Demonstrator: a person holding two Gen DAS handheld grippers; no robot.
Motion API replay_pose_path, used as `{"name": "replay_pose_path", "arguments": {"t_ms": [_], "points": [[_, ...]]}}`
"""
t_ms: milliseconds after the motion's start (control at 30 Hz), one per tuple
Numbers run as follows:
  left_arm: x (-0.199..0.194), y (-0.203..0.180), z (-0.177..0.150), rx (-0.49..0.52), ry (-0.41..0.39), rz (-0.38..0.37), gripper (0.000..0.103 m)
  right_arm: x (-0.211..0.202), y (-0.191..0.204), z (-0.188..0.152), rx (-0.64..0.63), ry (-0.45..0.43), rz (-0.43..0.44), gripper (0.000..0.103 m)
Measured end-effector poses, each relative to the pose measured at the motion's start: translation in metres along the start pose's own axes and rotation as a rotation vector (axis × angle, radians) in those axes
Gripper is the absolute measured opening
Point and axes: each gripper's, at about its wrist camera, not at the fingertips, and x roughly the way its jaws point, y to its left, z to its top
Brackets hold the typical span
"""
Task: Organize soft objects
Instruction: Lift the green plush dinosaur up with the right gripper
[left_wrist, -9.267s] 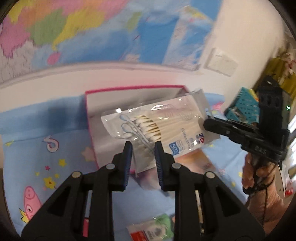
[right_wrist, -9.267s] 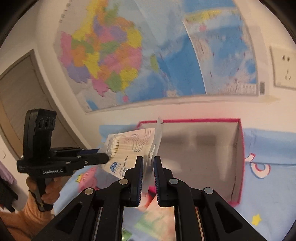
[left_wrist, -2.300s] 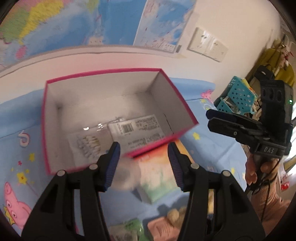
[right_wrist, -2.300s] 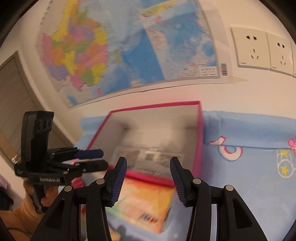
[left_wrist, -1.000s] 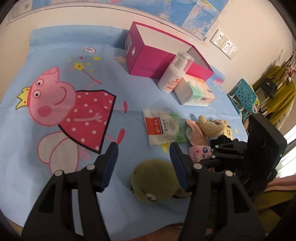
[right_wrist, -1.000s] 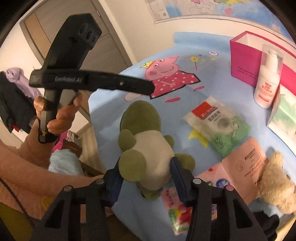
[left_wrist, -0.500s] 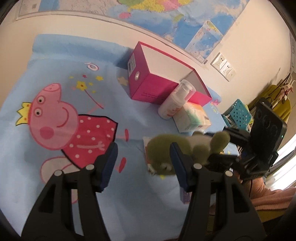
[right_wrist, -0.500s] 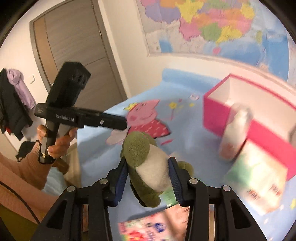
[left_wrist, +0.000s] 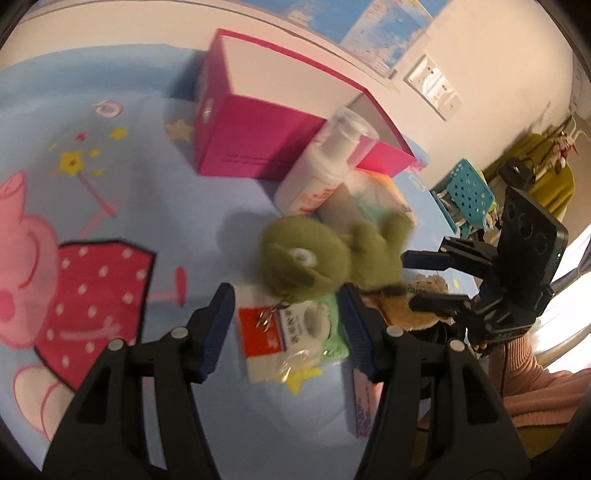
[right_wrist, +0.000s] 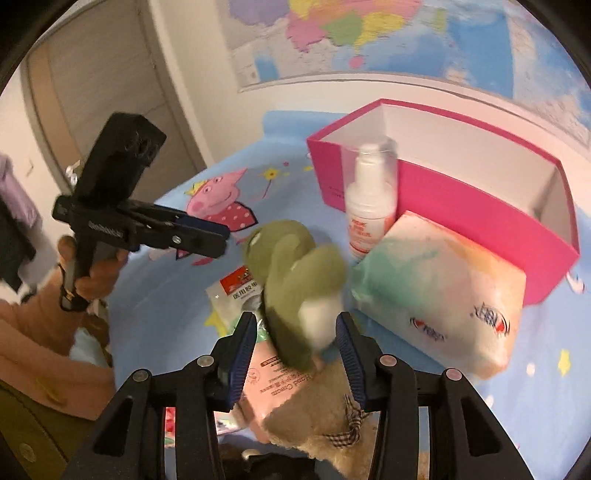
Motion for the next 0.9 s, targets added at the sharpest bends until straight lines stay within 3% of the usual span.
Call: {"name": "replay_pose_path", "arguments": {"t_ms": [200, 467, 633, 733, 900], "points": [[0.017, -0.004, 0.019, 0.041, 0.035, 0.020, 0.060, -0.001, -0.006, -0.001, 0.145, -0.024, 0.009, 0.059], [0.037, 0.002, 0.028, 0.044, 0.091, -0.022, 0.063, 0.007, -0.010, 0.001, 0.199, -0.038, -0.013, 0.058], [0.047, -0.004, 0.028, 0.069, 0.103, -0.047, 0.065, 0.006, -0.015, -0.003, 0.218, -0.045, -0.042, 0.037], [0.044, -0.005, 0.027, 0.057, 0.094, -0.066, 0.065, 0.001, -0.021, -0.006, 0.244, -0.062, -0.013, 0.035], [0.019, -0.027, 0.019, 0.094, 0.028, -0.025, 0.065, -0.014, -0.011, -0.004, 0.204, -0.094, -0.005, 0.035]]}}
